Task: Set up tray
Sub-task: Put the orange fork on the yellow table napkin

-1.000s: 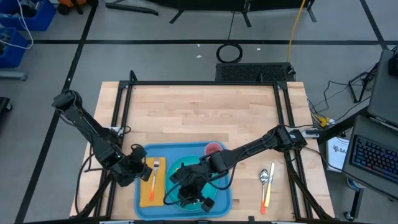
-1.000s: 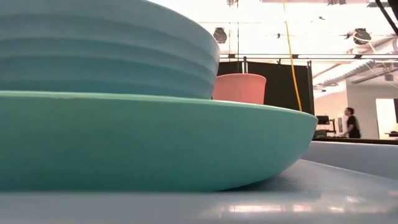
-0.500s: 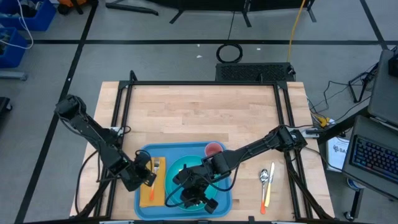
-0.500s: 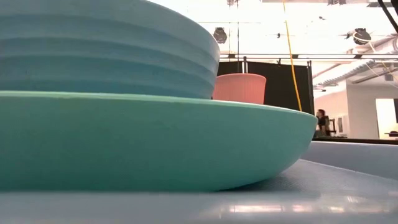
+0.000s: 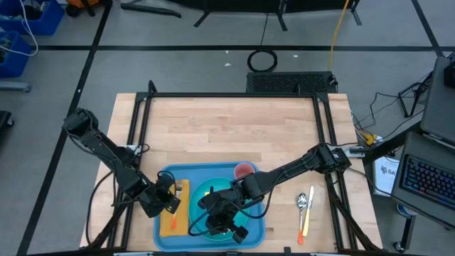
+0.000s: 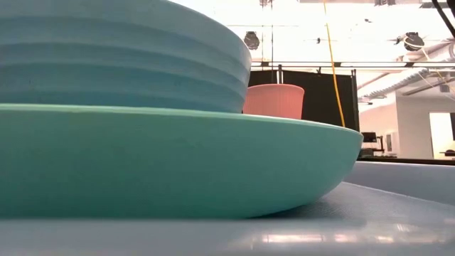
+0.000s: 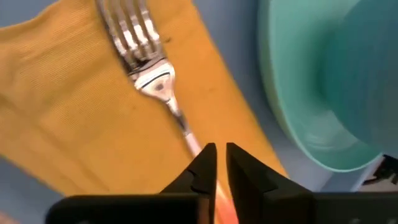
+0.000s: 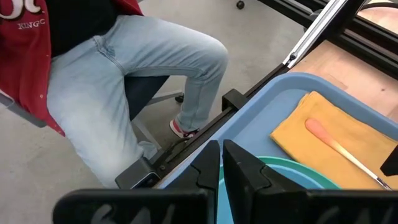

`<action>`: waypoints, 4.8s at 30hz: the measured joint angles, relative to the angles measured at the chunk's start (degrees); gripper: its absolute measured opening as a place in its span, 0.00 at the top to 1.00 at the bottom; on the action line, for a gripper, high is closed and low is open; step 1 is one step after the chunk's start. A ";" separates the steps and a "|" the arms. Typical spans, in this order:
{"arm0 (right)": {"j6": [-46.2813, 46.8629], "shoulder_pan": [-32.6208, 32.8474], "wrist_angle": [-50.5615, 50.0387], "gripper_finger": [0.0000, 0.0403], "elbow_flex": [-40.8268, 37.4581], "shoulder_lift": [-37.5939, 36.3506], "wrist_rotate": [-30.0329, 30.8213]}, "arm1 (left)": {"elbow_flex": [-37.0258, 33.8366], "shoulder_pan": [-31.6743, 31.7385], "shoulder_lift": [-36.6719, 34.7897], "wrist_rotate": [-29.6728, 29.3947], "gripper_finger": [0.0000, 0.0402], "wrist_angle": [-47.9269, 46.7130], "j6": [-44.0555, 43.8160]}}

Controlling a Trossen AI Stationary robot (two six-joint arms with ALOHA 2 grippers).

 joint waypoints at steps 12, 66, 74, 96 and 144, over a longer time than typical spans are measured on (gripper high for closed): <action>0.00 0.02 0.22 0.97 0.00 0.00 -0.03 | 0.00 0.38 0.80 0.09 0.58 -0.97 -0.63; 1.00 -0.73 6.54 0.97 -3.96 -0.45 -0.13 | 0.09 1.56 9.03 5.28 0.57 -2.78 -1.67; 0.92 -0.76 6.47 0.97 -3.96 -0.44 -0.09 | 0.02 1.56 9.03 5.56 0.65 -3.11 -1.67; 0.87 -0.74 6.51 0.97 -3.96 -0.42 -0.09 | -0.02 1.49 8.98 5.34 0.93 0.42 1.37; 0.87 -0.76 6.51 0.98 -3.96 -0.35 -0.07 | -0.09 -9.07 9.01 -11.02 0.92 -4.96 -12.51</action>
